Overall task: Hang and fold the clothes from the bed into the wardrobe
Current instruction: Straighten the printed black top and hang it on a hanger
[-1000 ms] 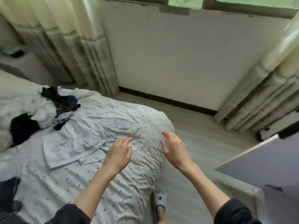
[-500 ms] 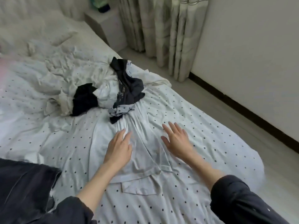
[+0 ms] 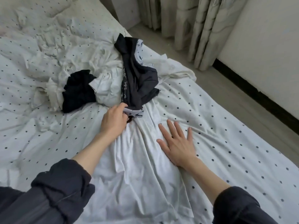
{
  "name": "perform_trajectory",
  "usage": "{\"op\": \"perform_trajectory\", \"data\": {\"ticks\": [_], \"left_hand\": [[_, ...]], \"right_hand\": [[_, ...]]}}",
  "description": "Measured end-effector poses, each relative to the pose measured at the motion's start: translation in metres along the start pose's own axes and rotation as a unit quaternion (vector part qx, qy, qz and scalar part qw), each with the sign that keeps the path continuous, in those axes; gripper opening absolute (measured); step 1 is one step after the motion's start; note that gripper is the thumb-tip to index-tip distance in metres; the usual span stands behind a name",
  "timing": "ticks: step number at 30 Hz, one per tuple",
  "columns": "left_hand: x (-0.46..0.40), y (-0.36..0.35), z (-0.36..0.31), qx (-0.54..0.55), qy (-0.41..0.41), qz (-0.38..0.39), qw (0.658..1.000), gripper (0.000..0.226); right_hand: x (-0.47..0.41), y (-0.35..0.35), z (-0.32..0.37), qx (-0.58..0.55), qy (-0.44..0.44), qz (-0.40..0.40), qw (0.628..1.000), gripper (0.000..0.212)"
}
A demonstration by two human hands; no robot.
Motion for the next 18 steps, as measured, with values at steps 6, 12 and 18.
{"op": "perform_trajectory", "data": {"ticks": [6,12,18], "left_hand": [[0.056,0.027,-0.036,0.066,-0.005,0.021,0.998,0.025],[0.185,0.032,-0.082,0.016,-0.115,0.314,0.942,0.016],[0.218,0.033,-0.09,0.077,-0.104,0.418,0.899,0.036]], "right_hand": [[0.006,0.008,0.001,-0.029,-0.005,0.027,0.999,0.072],[0.085,0.062,-0.02,-0.329,-0.198,-0.044,0.922,0.038],[0.109,0.094,0.0,-0.369,-0.211,-0.027,0.905,0.037]]}}
Point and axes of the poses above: each hand's wrist, its own x-axis away from the middle knuckle, its own y-axis out of the back of the hand, z = x × y, the point moved 7 cm from there along -x, towards the middle knuckle, and after that the axes turned 14 degrees about -z, right-handed, at the moved point
